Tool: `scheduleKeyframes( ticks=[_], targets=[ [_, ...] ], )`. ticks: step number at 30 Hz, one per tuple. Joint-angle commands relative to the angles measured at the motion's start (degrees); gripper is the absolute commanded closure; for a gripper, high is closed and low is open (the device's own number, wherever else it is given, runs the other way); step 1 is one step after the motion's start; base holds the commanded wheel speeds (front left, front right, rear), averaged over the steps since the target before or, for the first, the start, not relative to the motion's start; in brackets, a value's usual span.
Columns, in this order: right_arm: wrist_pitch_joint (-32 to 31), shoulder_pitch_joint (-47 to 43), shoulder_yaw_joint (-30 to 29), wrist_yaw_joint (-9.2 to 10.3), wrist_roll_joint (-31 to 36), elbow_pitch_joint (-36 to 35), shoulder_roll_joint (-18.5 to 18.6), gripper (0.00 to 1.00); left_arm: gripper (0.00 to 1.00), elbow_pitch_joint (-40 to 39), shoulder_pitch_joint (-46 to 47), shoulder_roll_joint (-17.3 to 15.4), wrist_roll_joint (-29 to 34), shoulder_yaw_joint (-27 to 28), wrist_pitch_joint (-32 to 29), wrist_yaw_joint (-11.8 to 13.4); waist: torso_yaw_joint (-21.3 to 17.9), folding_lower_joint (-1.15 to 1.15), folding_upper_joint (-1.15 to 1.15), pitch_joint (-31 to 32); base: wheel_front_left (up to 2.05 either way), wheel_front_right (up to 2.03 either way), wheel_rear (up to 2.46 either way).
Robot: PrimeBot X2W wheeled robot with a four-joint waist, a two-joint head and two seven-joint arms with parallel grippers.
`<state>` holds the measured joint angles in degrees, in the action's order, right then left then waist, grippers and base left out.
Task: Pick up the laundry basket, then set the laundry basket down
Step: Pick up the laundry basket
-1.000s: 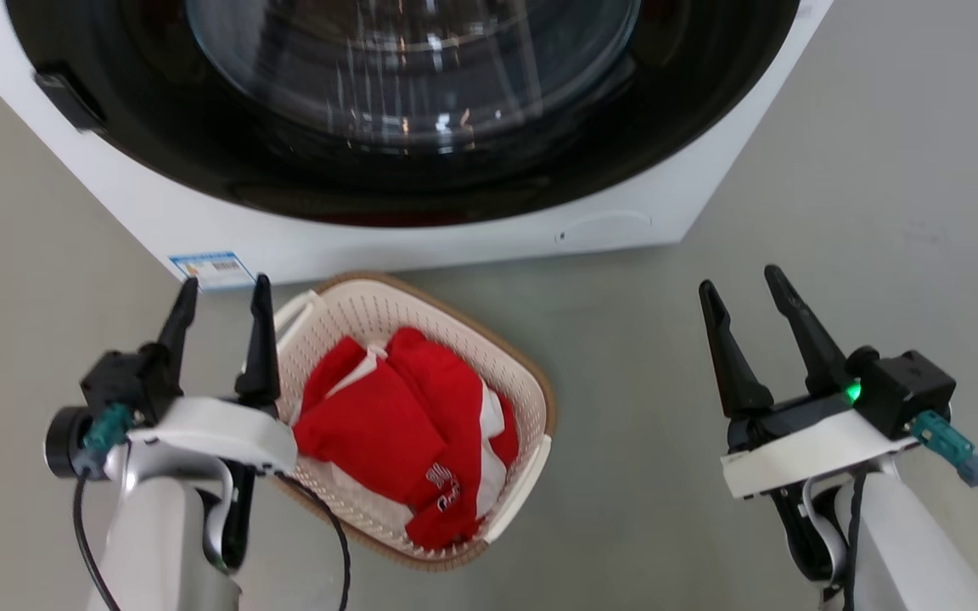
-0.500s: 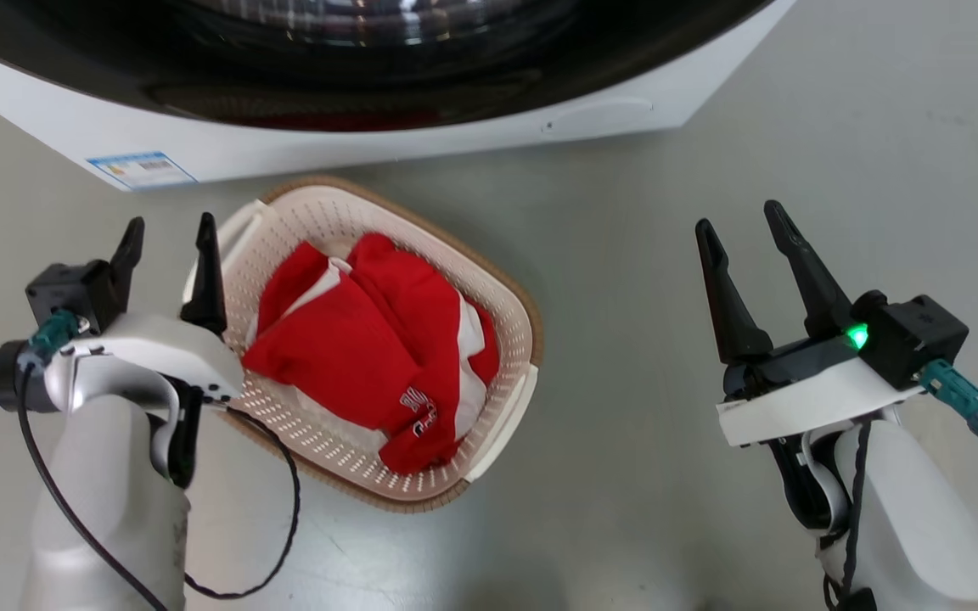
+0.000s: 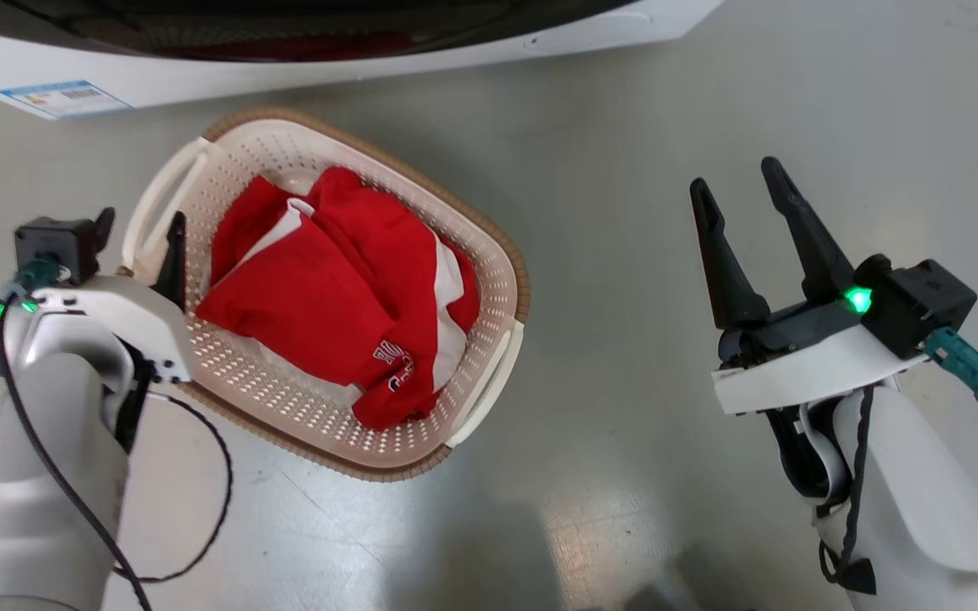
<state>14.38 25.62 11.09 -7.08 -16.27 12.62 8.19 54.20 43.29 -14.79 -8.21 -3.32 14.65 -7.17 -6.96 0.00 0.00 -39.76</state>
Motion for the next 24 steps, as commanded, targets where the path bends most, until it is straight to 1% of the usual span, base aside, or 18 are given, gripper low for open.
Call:
scheduleKeyframes(
  ticks=[1,3,6,10,18,24],
  targets=[
    [0.6,-0.5,1.0,-0.41,-0.6,-1.5,-0.1,0.0,0.0,-0.4,0.6,-2.6,-0.6,1.0,0.3,-0.3,-0.3,0.0,0.0,-0.8,0.0,0.0,0.0],
    [0.6,0.0,0.9,-0.41,-0.6,-1.7,0.0,0.0,0.0,2.0,2.8,-4.3,-2.3,-0.8,0.3,-0.3,-0.6,0.0,0.0,-2.4,0.0,0.0,0.0],
    [0.6,0.4,1.1,-0.41,-0.6,-1.9,0.0,0.0,0.0,3.7,4.7,-5.6,-3.3,-2.0,0.3,-0.3,-0.9,0.0,0.0,-4.0,0.0,0.0,0.0],
    [0.6,0.9,1.2,-0.41,-0.7,-2.1,0.1,0.0,0.0,5.2,6.9,-6.5,-4.2,-5.2,0.3,-0.3,-1.6,0.0,0.0,-5.8,0.0,0.0,0.0],
    [0.6,1.7,1.3,-0.41,-0.8,-2.5,0.0,0.0,0.0,10.0,11.4,-8.7,-5.3,-9.5,0.3,-0.3,-2.6,0.0,0.0,-8.9,0.0,0.0,0.0],
    [0.6,2.1,1.9,-0.41,-1.0,-2.6,-0.3,0.0,0.0,12.6,13.5,-9.8,-7.5,-14.1,-1.8,-0.3,-3.5,0.0,0.0,-10.6,0.0,0.0,0.0]
  ],
)
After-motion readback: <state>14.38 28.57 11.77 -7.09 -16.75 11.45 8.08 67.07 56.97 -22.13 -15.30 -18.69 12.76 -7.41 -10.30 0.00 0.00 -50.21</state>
